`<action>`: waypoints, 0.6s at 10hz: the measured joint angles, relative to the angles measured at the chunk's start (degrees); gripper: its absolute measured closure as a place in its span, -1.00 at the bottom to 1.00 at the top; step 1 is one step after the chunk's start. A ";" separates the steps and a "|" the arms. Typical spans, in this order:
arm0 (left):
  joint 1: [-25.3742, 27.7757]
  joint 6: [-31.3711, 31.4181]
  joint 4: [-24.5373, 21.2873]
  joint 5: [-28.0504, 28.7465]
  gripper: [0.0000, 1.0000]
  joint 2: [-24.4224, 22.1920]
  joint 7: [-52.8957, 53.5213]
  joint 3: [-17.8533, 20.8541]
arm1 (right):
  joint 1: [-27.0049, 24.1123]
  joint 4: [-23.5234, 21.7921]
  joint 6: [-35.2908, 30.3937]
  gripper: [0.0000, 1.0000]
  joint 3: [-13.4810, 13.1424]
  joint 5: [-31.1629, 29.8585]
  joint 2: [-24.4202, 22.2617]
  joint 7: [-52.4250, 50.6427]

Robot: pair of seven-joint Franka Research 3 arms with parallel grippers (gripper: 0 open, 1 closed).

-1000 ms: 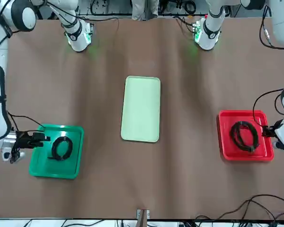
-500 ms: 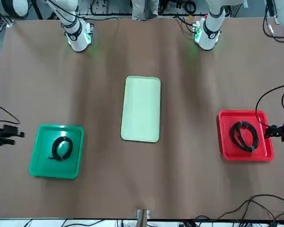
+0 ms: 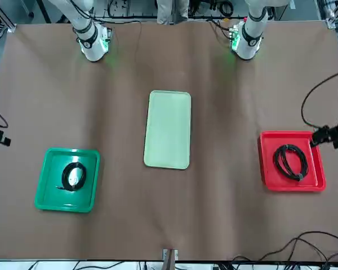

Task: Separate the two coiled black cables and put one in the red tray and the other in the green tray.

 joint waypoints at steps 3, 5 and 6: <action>0.06 -6.87 0.15 2.37 -1.00 -6.59 -3.71 -4.11 | 3.76 -1.27 -2.56 -0.97 -0.03 -0.33 -5.06 6.81; 0.24 -12.93 3.04 0.63 -0.94 -6.74 -4.51 -4.91 | 6.17 -4.57 -2.53 -0.96 -0.07 -3.00 -9.32 8.55; 0.40 -14.66 3.87 -0.33 -0.92 -6.70 -4.51 -5.08 | 7.87 -6.03 -1.83 -0.96 -0.09 -5.51 -10.92 10.24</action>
